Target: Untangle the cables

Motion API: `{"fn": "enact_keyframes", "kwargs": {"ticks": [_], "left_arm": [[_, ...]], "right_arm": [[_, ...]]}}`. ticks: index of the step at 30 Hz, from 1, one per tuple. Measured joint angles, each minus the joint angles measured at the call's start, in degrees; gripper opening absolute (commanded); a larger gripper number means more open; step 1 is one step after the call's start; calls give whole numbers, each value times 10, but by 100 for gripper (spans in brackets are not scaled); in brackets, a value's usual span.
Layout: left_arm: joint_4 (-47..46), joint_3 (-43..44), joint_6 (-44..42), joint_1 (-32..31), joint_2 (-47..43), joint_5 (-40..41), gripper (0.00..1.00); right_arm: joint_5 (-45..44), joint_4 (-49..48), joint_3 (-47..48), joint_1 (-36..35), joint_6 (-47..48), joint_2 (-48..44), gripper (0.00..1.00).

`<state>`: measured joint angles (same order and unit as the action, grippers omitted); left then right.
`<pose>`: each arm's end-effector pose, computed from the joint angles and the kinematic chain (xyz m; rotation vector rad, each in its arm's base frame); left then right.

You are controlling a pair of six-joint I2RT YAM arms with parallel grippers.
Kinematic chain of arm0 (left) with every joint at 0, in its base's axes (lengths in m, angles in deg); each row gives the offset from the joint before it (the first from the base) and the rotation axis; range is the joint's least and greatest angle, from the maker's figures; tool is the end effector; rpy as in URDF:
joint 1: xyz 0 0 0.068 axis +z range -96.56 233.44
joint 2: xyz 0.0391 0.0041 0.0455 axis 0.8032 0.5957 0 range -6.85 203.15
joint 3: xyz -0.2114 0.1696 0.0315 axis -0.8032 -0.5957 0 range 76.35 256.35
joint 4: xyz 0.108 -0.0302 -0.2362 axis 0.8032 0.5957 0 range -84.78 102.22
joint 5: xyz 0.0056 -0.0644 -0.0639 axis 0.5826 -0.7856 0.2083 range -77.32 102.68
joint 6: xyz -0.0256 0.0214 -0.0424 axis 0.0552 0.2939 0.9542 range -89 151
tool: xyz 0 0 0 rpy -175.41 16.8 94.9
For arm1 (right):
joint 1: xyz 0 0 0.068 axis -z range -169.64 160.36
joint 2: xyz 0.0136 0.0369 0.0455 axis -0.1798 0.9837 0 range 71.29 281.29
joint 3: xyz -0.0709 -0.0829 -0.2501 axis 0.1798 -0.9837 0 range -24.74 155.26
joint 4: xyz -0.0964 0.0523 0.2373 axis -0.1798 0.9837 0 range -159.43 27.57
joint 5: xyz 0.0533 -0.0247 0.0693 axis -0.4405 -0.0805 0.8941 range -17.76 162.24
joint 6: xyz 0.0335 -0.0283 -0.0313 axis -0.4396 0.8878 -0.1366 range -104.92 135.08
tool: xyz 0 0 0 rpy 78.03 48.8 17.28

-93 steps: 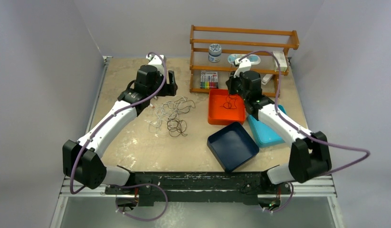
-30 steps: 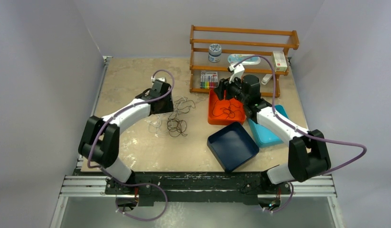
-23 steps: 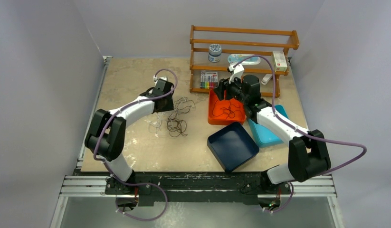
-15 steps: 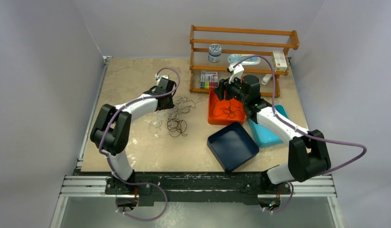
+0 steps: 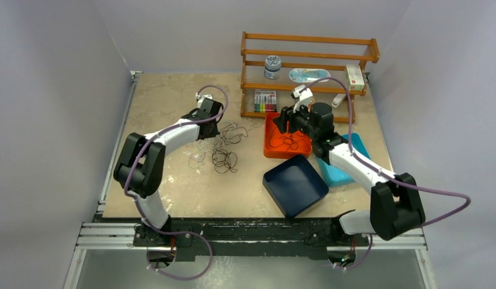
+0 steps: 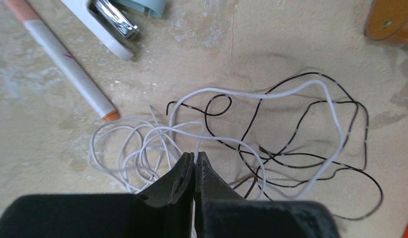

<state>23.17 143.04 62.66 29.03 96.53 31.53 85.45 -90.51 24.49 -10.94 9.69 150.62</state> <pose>0.3469 -0.1448 0.1843 -0.2843 2.4359 -0.0079 0.2955 0.1239 0.2850 -0.4127 1.7053 0.5408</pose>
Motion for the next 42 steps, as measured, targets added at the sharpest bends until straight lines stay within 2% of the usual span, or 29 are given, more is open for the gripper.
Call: {"fn": "enact_keyframes", "kwargs": {"ticks": [9,17,30,35,42], "left_arm": [[25,17,-25,0,-152,8,0],[30,68,-58,0,-254,-46,0],[116,219,-90,0,-271,-122,0],[134,271,-105,0,-271,-160,0],[154,302,-118,0,-270,-206,0]], "right_arm": [[2,-77,-89,0,-20,-76,69],[28,-171,-113,0,-27,-109,85],[118,-255,-84,-6,-29,-112,91],[119,-256,-31,-58,2,-111,91],[135,-286,23,-117,44,-82,91]]}}
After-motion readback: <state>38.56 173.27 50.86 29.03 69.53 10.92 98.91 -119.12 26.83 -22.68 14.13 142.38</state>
